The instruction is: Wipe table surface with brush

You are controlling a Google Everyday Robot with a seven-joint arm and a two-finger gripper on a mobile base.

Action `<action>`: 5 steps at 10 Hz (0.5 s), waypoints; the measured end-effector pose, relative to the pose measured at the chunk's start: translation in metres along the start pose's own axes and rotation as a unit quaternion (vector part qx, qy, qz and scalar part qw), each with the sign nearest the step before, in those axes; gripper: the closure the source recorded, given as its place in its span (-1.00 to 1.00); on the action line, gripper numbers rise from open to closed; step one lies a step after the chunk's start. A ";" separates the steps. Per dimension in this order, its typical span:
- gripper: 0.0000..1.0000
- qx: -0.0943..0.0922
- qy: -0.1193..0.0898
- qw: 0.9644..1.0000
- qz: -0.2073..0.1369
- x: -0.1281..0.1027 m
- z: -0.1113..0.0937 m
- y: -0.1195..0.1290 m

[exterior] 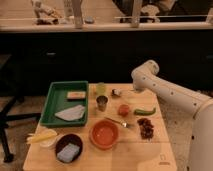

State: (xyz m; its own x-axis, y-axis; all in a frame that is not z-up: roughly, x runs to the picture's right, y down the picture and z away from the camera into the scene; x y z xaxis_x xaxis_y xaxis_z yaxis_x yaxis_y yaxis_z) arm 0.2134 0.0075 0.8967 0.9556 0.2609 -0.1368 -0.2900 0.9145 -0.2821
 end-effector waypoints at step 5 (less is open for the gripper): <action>1.00 0.011 0.012 0.999 0.042 0.051 -0.006 -0.017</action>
State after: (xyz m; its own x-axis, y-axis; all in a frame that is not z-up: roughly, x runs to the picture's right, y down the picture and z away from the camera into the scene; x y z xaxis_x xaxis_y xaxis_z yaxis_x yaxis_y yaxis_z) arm 0.2664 0.0035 0.8890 0.9264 0.3296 -0.1820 -0.3675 0.8965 -0.2474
